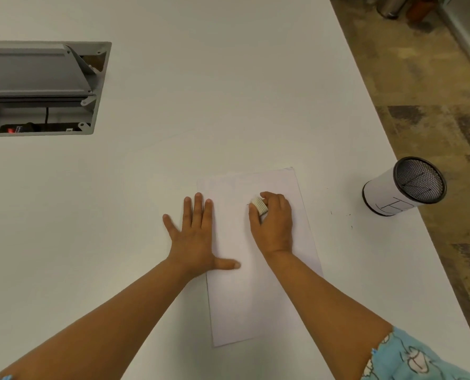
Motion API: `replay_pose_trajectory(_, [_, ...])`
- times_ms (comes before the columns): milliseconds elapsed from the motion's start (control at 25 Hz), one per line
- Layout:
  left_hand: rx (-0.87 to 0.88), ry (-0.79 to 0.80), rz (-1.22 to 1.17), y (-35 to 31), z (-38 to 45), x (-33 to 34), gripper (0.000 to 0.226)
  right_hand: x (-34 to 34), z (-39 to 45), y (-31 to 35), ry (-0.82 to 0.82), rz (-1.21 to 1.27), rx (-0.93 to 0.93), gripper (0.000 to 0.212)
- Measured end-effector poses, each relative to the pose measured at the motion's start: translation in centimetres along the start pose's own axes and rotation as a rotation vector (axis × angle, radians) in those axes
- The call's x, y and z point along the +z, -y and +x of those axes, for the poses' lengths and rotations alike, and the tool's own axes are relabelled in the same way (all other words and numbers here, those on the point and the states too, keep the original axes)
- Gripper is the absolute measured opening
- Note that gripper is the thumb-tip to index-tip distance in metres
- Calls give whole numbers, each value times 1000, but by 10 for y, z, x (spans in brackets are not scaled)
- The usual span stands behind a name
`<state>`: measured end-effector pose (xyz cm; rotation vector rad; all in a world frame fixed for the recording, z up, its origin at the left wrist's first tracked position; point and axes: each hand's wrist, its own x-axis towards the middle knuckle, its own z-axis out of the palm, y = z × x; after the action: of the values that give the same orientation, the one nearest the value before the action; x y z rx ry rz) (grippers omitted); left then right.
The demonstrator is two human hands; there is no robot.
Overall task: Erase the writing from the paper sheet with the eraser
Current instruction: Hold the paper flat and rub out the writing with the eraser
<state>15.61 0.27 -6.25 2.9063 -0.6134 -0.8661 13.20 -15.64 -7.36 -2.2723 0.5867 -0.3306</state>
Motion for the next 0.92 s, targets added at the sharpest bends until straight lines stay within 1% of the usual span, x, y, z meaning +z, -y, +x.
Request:
replay_pose_trajectory(120, [143, -229, -1, 14, 0, 14, 112, 0, -1, 1, -7, -18, 9, 26])
replay_pose_trajectory(200, [186, -299, 13, 15, 4, 19, 95, 0, 0, 2, -6, -29, 5, 25])
replay_pose_trajectory(240, [191, -313, 21, 13, 7, 19, 91, 0, 0, 1, -7, -27, 8, 24])
replay_pose_trajectory(480, [180, -364, 44, 11, 11, 22, 87, 0, 0, -4, -25, 63, 35, 19])
replay_pose_trajectory(520, [176, -366, 49, 11, 12, 22, 87, -1, 0, -4, -54, 102, 53, 18])
replay_pose_trajectory(680, [161, -369, 69, 12, 13, 22, 88, -2, -2, -10, -264, 280, 174, 20])
replay_pose_trajectory(720, [161, -375, 74, 12, 13, 22, 88, -1, -3, -12, -262, 288, 166, 21])
replay_pose_trajectory(760, [165, -379, 76, 12, 13, 22, 88, 2, -4, -12, -226, 282, 141, 22])
replay_pose_trajectory(920, [168, -385, 76, 12, 14, 24, 88, 20, -12, 1, -7, 205, -61, 18])
